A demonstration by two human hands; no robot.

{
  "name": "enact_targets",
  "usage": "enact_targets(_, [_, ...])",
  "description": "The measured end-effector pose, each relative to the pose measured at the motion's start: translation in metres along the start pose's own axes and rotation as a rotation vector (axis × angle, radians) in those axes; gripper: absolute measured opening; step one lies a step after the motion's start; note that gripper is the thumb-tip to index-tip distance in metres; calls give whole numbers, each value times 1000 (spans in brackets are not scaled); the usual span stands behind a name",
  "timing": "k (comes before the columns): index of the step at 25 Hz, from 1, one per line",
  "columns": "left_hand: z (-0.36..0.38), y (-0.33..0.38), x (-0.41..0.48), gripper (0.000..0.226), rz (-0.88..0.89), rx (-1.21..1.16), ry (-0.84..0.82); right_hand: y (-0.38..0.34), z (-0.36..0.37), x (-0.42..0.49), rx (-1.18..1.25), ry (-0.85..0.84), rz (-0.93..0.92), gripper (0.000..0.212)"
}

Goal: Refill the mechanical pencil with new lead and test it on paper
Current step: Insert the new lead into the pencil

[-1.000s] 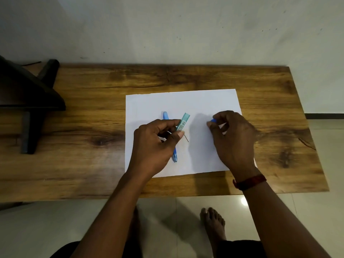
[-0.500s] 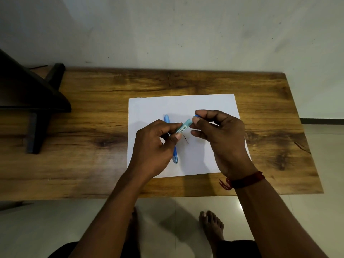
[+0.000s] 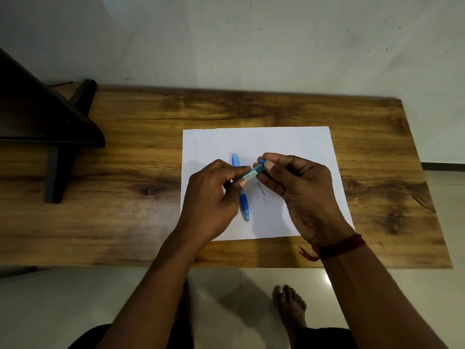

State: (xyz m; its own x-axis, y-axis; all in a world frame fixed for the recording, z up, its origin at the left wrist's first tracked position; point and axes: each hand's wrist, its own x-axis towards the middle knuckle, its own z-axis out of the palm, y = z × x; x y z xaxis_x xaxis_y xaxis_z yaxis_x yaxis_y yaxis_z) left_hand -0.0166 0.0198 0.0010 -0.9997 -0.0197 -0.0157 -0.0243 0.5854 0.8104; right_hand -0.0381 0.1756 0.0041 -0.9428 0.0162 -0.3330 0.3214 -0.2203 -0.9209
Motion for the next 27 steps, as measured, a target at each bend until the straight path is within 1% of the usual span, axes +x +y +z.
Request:
enact_targets(8, [-2, -2, 1, 28, 59, 31, 4, 1, -7, 3, 208, -30, 132, 35])
enact_targets(15, [-4, -4, 3, 28, 104, 42, 30, 0, -9, 4, 270, -76, 183, 23])
enact_targets(20, [-6, -5, 4, 28, 129, 37, 12, -2, -13, 3, 317, -112, 239, 22])
enact_targets(27, [-3, 3, 4, 26, 101, -18, 21, -11, -16, -1, 294, -95, 216, 22])
